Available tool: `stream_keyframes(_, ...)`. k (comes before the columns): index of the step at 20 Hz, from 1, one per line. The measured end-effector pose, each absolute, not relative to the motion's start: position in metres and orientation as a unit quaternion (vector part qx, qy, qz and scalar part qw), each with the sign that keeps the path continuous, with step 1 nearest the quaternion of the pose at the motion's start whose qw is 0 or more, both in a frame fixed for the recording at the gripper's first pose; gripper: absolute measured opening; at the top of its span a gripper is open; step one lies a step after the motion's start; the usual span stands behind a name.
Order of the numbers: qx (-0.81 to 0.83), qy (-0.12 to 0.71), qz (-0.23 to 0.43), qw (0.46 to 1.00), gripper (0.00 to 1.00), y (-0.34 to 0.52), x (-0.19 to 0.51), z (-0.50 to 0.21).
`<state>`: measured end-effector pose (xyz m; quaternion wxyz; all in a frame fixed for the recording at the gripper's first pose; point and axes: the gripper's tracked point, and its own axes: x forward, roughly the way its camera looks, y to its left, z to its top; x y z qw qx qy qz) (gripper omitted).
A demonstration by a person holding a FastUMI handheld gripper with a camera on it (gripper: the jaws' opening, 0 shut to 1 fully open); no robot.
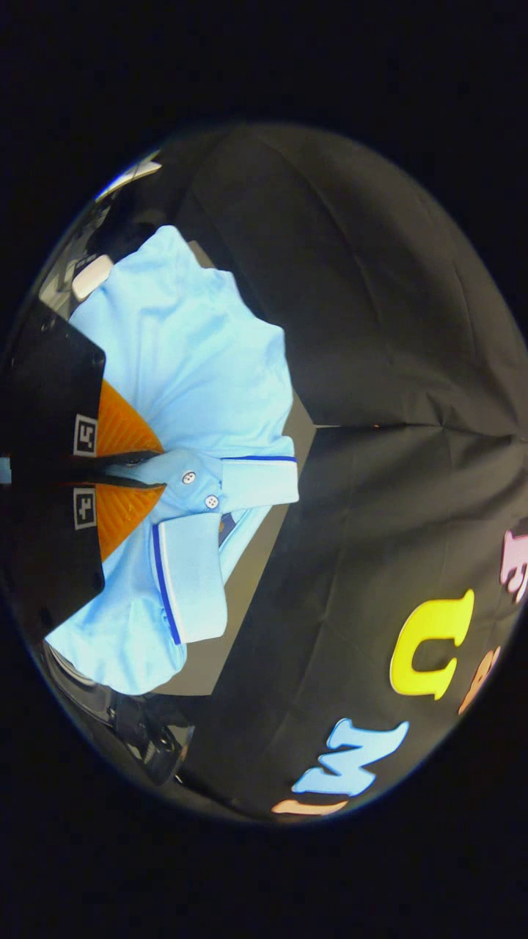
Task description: Put the clothes into the washing machine and then close the washing machine lid.
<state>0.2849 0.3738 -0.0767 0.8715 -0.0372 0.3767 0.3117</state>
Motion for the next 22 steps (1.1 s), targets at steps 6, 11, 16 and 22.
stream_keyframes(6, 0.022, 0.375, 0.314, 0.872, 0.02, 0.368, 0.283, -0.064)
stream_keyframes(11, 0.044, 0.347, 0.318, 0.881, 0.02, 0.367, 0.282, -0.047)
stream_keyframes(16, 0.115, 0.332, 0.322, 0.879, 0.01, 0.359, 0.286, -0.012)
stream_keyframes(22, 0.133, 0.286, 0.317, 0.894, 0.01, 0.332, 0.286, 0.031)
